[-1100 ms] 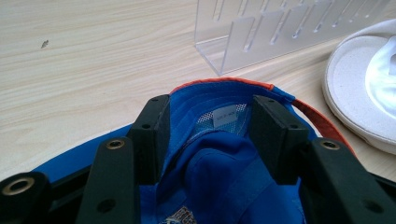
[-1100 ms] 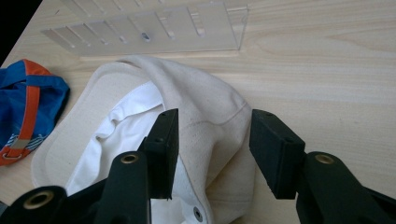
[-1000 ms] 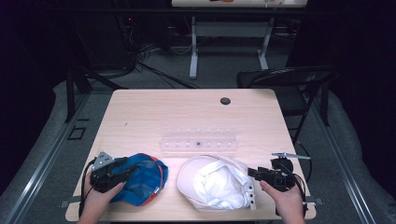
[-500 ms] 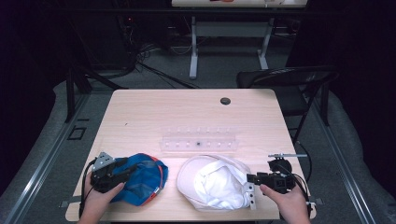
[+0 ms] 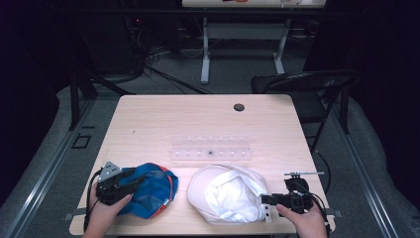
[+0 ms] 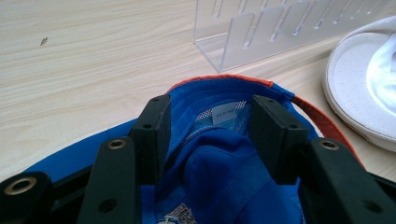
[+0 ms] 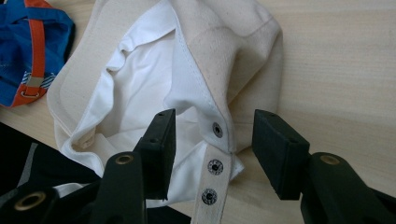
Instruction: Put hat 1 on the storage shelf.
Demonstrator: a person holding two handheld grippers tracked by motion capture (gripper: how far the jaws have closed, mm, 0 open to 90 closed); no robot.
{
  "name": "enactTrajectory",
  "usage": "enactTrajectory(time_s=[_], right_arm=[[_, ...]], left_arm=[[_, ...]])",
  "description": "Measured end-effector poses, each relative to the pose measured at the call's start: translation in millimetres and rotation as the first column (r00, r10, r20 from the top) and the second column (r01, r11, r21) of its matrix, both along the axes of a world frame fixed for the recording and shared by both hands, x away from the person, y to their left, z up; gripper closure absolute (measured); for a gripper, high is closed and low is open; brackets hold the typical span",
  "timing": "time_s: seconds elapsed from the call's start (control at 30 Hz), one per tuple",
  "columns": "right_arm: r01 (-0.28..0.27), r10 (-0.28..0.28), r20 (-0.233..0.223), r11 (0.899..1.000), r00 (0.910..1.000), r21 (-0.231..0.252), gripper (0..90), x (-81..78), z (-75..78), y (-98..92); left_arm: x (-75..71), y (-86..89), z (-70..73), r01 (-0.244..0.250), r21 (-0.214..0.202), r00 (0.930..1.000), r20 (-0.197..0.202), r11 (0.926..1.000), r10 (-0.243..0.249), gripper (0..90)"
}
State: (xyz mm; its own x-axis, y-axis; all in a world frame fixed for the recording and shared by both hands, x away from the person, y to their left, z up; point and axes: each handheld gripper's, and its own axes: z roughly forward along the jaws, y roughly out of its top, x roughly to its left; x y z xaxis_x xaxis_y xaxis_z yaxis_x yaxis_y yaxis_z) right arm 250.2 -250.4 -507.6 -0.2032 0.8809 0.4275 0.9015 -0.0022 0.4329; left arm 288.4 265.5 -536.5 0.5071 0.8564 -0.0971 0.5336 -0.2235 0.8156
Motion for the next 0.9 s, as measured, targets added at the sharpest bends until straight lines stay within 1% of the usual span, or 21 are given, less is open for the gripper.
enactTrajectory(time_s=[0.03,0.07,0.1,0.13,0.23,0.3,0.37,0.4,0.43,0.47,0.57,0.67,0.7,0.77,0.8,0.83,0.9], right_arm=[[-0.004,0.004,-0.004,1.000,1.0000,0.010,49.9,-0.5,-2.0,-0.6],[0.001,-0.001,-0.015,1.000,0.9999,0.012,49.8,-1.2,-3.7,-0.6],[0.007,-0.006,-0.016,1.000,0.9998,0.022,49.3,-2.2,-6.1,-0.3],[-0.005,0.006,-0.026,1.000,0.9996,0.031,48.9,-2.9,-7.7,-1.0],[-0.002,0.004,-0.044,0.999,0.9990,0.054,48.8,-5.3,-14.1,-0.4],[0.002,0.001,-0.052,0.998,0.9986,0.055,48.8,-7.1,-17.7,0.1],[0.000,0.003,-0.051,0.998,0.9987,0.059,48.8,-7.5,-19.3,-0.2],[0.013,-0.007,-0.063,0.997,0.9980,0.082,47.9,-8.3,-22.1,-1.2],[0.003,0.003,-0.067,0.996,0.9978,0.089,47.8,-8.2,-23.1,-2.8],[0.019,-0.013,-0.067,0.995,0.9977,0.101,47.7,-8.6,-24.2,-2.7],[0.030,-0.021,-0.080,0.994,0.9965,0.104,47.8,-9.2,-26.1,-3.8],[0.038,-0.029,-0.078,0.993,0.9965,0.108,47.7,-9.6,-28.1,-4.7],[0.033,-0.025,-0.083,0.994,0.9963,0.106,47.7,-9.6,-28.9,-5.4],[0.034,-0.022,-0.095,0.992,0.9953,0.120,47.5,-9.6,-31.0,-5.1],[0.043,-0.030,-0.100,0.991,0.9945,0.126,47.5,-9.7,-32.3,-4.0],[0.038,-0.024,-0.112,0.991,0.9935,0.126,47.5,-9.4,-33.0,-4.1],[0.039,-0.023,-0.119,0.990,0.9927,0.132,47.6,-9.2,-34.9,-3.5]], left_arm=[[0.1,0.0,-0.1,0.001,0.001,1.0000,0.000,1.0000,-0.001,49.2],[0.1,-0.1,-0.1,0.001,0.001,1.0000,0.001,1.0000,-0.001,49.1],[-0.1,-0.5,0.0,-0.001,0.000,1.0000,-0.001,1.0000,0.001,49.1],[-0.1,-0.7,-0.2,-0.002,0.000,1.0000,-0.001,1.0000,0.002,49.1],[0.0,-0.8,-0.3,-0.001,0.002,1.0000,-0.001,1.0000,0.001,49.1],[0.0,-1.0,-0.5,-0.001,0.004,1.0000,-0.001,1.0000,0.001,49.1],[0.2,-1.2,-0.7,0.001,0.005,1.0000,0.001,1.0000,-0.001,49.2],[0.2,-1.5,-0.7,0.001,0.006,1.0000,0.003,1.0000,-0.001,49.2],[0.2,-1.5,-0.7,0.001,0.006,1.0000,0.003,1.0000,-0.001,49.1],[0.0,-1.4,-0.5,0.003,0.006,1.0000,0.004,1.0000,-0.003,49.1],[0.0,-1.3,-0.5,0.002,0.007,1.0000,0.005,1.0000,-0.002,49.1],[0.0,-1.4,-0.6,0.001,0.008,1.0000,0.005,1.0000,-0.001,49.2],[0.0,-1.4,-0.6,0.001,0.008,1.0000,0.005,1.0000,-0.001,49.1],[0.0,-1.7,-0.7,0.002,0.010,1.0000,0.007,1.0000,-0.002,49.2],[0.1,-1.8,-0.7,0.002,0.010,1.0000,0.008,0.9999,-0.002,49.1],[0.0,-2.0,-0.8,0.001,0.010,1.0000,0.008,1.0000,-0.001,49.1],[-0.1,-2.2,-0.7,-0.001,0.015,1.0000,0.007,0.9999,0.000,49.1]])
